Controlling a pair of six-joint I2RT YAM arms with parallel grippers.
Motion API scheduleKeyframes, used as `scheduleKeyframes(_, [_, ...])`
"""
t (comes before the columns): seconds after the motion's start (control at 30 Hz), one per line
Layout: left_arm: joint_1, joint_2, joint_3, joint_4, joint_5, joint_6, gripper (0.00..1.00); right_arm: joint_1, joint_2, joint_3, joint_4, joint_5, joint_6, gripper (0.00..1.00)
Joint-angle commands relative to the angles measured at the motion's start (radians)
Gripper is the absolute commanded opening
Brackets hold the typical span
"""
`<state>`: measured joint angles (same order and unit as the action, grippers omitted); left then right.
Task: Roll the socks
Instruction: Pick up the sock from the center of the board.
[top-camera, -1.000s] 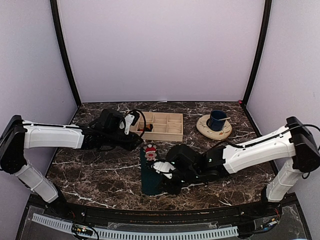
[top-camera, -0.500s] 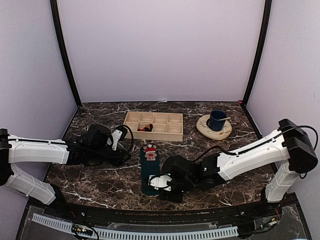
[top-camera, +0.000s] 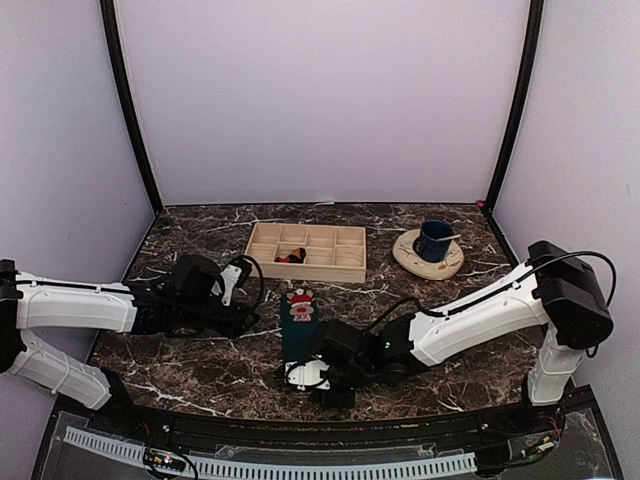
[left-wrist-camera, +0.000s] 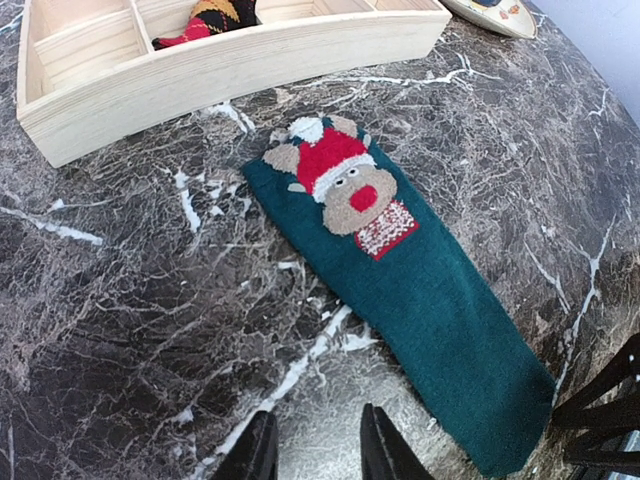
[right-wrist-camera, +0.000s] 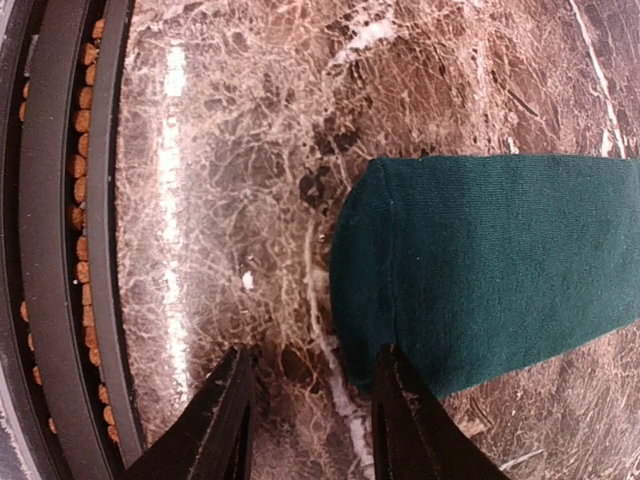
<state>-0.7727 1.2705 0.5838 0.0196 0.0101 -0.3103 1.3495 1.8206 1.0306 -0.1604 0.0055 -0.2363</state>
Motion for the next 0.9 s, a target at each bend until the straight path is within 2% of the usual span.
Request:
scheduleKeyframes(0.0, [-0.005, -0.033, -0.025, 0.008, -0.002, -0.012, 0.31, 0.008, 0.029, 0.027, 0.017, 0.026, -0.036, 0.36])
scheduleKeyframes(0.33, [-0.012, -0.043, -0.037, 0.010, -0.009, -0.005, 0.31, -0.007, 0.063, 0.019, 0.038, 0.043, -0.057, 0.26])
scheduleKeyframes(0.77, [-0.034, -0.054, -0.039, 0.011, -0.031, 0.012, 0.31, -0.053, 0.082, 0.020, 0.024, 0.016, -0.076, 0.25])
scheduleKeyframes(0.87, [-0.041, -0.056, -0.040, 0.013, -0.035, 0.016, 0.31, -0.064, 0.090, 0.027, 0.005, -0.013, -0.077, 0.20])
